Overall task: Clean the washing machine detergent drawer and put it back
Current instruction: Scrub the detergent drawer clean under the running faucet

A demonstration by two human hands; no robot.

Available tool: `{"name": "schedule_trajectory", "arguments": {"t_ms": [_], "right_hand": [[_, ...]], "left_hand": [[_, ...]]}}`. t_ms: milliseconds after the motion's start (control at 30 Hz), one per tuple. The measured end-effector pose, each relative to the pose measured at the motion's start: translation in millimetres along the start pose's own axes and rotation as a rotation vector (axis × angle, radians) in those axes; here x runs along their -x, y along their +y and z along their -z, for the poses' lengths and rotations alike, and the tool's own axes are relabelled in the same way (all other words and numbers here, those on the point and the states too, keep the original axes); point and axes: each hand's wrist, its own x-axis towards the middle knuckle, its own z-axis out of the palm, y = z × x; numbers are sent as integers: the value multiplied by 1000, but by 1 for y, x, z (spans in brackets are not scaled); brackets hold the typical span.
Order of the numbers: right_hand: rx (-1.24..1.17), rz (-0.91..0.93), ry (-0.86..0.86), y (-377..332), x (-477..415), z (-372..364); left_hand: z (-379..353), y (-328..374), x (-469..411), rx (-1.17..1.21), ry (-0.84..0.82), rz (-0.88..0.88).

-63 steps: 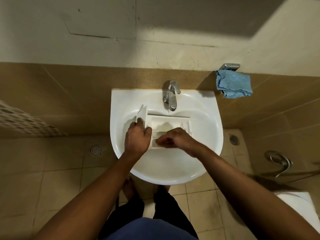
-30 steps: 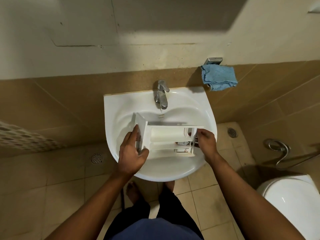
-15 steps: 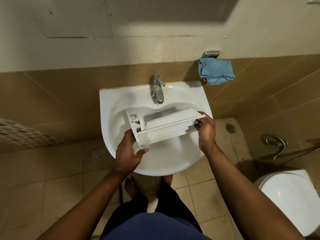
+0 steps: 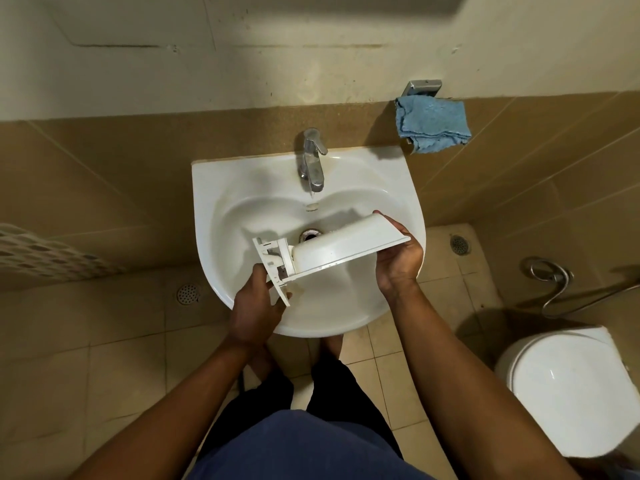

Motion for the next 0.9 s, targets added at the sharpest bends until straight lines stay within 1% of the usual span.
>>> {"name": "schedule_trajectory", "arguments": {"t_ms": [133,367,500,633,733,833,900], "right_hand": [[-7,-31,11,5,-5,1],[93,-87,10,-5,-20,-10],[237,-120,32,-15,-27,-12],[418,-177,49,-20,-36,-10],[436,-258,74,-22,-40,-9],[443,-353,42,-23,-47,-8],[585,-383,-13,-28,-48,-8]], "left_hand": [[2,-5,0,-3,-6,-10],[14,-1,-21,28,-29,-41],[22,-4,-29,67,-85,-53],[27,-3,-37,164,-112,-6],[26,-3,-44,219,-123,15],[25,-7,-46,206,-138,-6],[22,-11,-45,178,-144,-11]]}}
